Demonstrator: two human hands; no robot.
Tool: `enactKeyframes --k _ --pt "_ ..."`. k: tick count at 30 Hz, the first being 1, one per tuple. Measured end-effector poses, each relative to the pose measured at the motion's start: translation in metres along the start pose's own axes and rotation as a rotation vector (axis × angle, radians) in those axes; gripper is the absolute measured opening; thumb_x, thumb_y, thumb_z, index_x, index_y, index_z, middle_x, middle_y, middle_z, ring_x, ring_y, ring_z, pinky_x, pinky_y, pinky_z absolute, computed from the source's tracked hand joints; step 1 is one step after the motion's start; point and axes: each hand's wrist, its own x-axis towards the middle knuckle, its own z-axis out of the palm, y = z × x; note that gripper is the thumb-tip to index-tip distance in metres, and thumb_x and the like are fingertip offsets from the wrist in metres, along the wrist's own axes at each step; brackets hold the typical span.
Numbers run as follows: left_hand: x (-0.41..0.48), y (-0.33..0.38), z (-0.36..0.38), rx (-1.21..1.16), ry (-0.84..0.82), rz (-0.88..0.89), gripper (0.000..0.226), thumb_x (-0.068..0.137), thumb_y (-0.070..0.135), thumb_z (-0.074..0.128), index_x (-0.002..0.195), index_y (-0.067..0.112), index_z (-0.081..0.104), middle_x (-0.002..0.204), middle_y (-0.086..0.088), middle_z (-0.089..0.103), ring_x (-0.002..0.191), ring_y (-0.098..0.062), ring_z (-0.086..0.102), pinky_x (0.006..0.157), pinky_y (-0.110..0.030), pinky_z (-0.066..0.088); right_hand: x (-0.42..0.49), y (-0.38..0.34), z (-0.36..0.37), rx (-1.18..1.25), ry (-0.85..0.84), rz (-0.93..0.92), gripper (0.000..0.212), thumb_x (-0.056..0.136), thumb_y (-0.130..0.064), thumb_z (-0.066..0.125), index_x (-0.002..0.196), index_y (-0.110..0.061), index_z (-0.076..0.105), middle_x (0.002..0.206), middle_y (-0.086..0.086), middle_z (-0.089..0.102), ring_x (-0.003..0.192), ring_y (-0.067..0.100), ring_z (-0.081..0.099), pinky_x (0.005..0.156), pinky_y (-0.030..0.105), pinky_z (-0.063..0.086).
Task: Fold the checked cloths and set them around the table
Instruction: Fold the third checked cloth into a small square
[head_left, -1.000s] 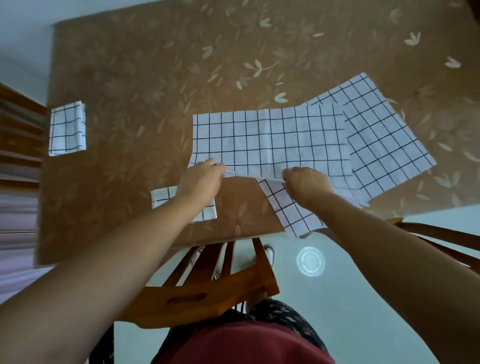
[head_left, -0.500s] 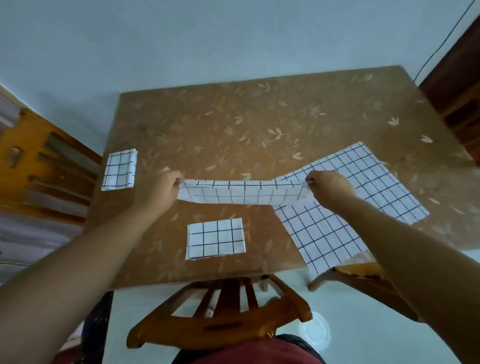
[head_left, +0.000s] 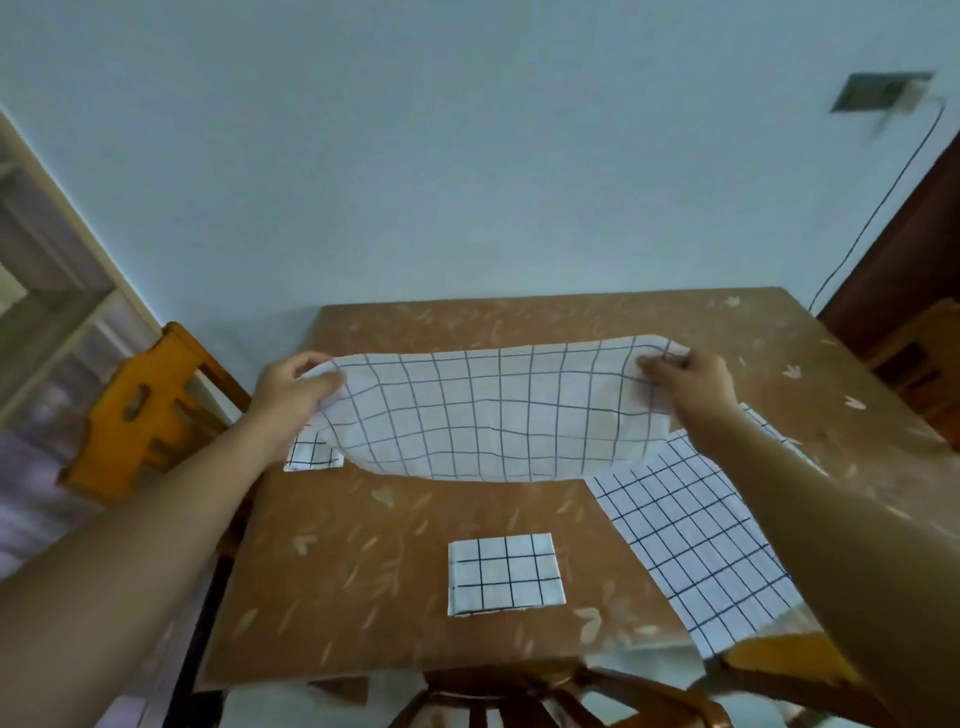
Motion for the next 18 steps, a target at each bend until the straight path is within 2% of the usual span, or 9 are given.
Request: enactKeyframes --k 3,6,8,11,12,15,16,18 --pt "0.001 0.003 -0.018 -0.14 0.031 -0.041 0.014 0.092 0.013 0.072 0.1 0.023 0.066 0.104 -0.005 0.07 0.099 -0.026 0.068 0.088 -0.037 0.056 -0.01 -0.007 0.011 -0.014 0.077 -0.014 0.013 0.095 -0.02 0.072 0.101 -0.008 0.071 0.085 -0.001 0.069 0.081 0.019 0.066 0.079 0.035 0.054" --pt "0.001 0.007 -0.027 -0.186 -0.004 -0.015 0.006 0.095 0.013 0.068 0.095 0.018 0.071 0.102 -0.009 0.074 0.094 -0.027 0.071 0.081 -0.036 0.058 -0.02 -0.014 0.019 -0.106 0.141 -0.049 0.017 0.099 -0.027 0.066 0.097 -0.01 0.069 0.081 0.001 0.068 0.082 0.025 0.067 0.073 0.037 0.055" --pt "0.001 0.01 -0.029 -0.146 0.002 -0.015 0.008 0.097 0.019 0.066 0.091 0.02 0.07 0.098 -0.007 0.074 0.091 -0.025 0.071 0.076 -0.034 0.057 -0.026 -0.018 0.023 -0.148 0.169 -0.041 0.025 0.101 -0.029 0.06 0.094 -0.007 0.068 0.078 0.011 0.068 0.074 0.03 0.068 0.063 0.037 0.058" --pt "0.004 0.006 -0.024 -0.037 -0.002 0.011 0.013 0.098 0.026 0.065 0.087 0.023 0.07 0.095 -0.008 0.074 0.091 -0.028 0.07 0.083 -0.044 0.057 -0.035 -0.017 0.029 -0.16 0.167 -0.006 0.029 0.102 -0.032 0.057 0.095 -0.006 0.067 0.089 0.022 0.07 0.079 0.04 0.072 0.063 0.049 0.064" --pt "0.004 0.005 -0.021 -0.006 -0.018 0.02 0.014 0.098 0.028 0.065 0.087 0.021 0.07 0.095 -0.01 0.074 0.089 -0.029 0.069 0.083 -0.045 0.057 -0.039 -0.017 0.032 -0.18 0.15 0.003 0.03 0.102 -0.033 0.055 0.095 -0.006 0.066 0.09 0.023 0.07 0.08 0.041 0.073 0.062 0.047 0.064" --pt "0.002 0.001 -0.005 0.061 -0.086 0.043 0.028 0.099 0.033 0.062 0.096 0.006 0.069 0.083 -0.013 0.064 0.077 -0.026 0.061 0.068 -0.036 0.05 -0.052 -0.017 0.041 -0.207 0.103 0.007 0.032 0.105 -0.031 0.052 0.098 -0.004 0.067 0.089 0.024 0.071 0.078 0.039 0.074 0.05 0.031 0.059" --pt "-0.001 0.002 0.001 0.072 -0.108 0.056 0.031 0.1 0.033 0.061 0.098 0.003 0.068 0.079 -0.012 0.058 0.072 -0.024 0.057 0.062 -0.031 0.046 -0.057 -0.019 0.044 -0.209 0.094 0.003 0.031 0.106 -0.03 0.052 0.099 -0.004 0.068 0.085 0.022 0.07 0.074 0.036 0.073 0.051 0.032 0.06" --pt "-0.009 0.007 0.014 0.093 -0.143 0.089 0.022 0.101 0.029 0.06 0.092 0.01 0.065 0.071 -0.009 0.048 0.064 -0.021 0.048 0.054 -0.023 0.036 -0.065 -0.024 0.052 -0.22 0.08 -0.018 0.028 0.106 -0.029 0.053 0.092 -0.011 0.069 0.073 0.013 0.065 0.063 0.028 0.066 0.06 0.043 0.064"
